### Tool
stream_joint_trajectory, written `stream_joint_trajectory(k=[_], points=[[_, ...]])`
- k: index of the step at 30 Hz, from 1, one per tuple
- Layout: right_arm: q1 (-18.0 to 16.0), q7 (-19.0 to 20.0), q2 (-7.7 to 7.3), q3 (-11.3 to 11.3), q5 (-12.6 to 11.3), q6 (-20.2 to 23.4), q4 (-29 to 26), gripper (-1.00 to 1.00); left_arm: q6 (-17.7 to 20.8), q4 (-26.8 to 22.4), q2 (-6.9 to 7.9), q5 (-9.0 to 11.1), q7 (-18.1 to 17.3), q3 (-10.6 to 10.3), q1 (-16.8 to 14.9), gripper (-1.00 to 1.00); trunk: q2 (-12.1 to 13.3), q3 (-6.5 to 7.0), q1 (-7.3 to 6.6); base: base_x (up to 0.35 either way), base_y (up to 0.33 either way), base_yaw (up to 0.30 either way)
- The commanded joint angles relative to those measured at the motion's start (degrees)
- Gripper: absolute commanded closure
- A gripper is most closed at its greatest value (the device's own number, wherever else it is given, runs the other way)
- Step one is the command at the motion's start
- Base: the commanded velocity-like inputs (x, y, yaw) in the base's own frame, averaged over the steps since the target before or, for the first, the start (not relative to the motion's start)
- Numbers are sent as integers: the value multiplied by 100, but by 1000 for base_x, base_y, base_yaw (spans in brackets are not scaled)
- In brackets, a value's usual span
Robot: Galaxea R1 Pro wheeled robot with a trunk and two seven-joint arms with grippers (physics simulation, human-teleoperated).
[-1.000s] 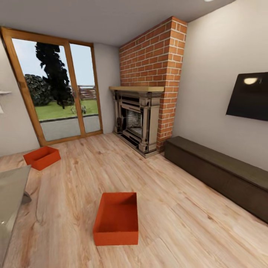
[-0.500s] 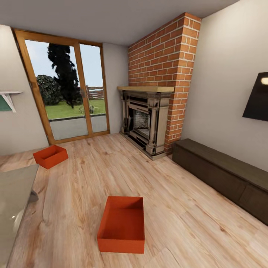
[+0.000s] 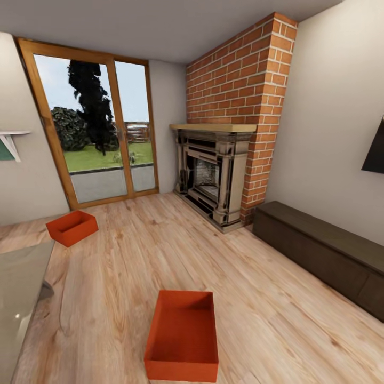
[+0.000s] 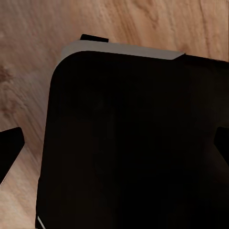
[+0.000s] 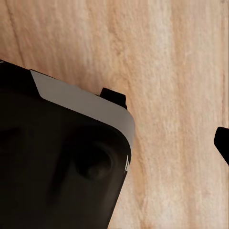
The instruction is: Move the two storage containers from the living room to the garage. In the garage, place one container on the floor and stack the other container on top of it (either order is fine).
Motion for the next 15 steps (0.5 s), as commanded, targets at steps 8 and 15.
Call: stream_joint_trajectory(k=[8,15], points=[[-3,-14,3,49,-57,-21,7,-100,-10,-1,-1,39,-7,6,-1,-100,-3,-5,2,197,56,0],[-3,-14,3,49,-57,-24,7,-100,-12,0,-1,39,-7,6,-1,-100,-3,-5,2,199,1,0]])
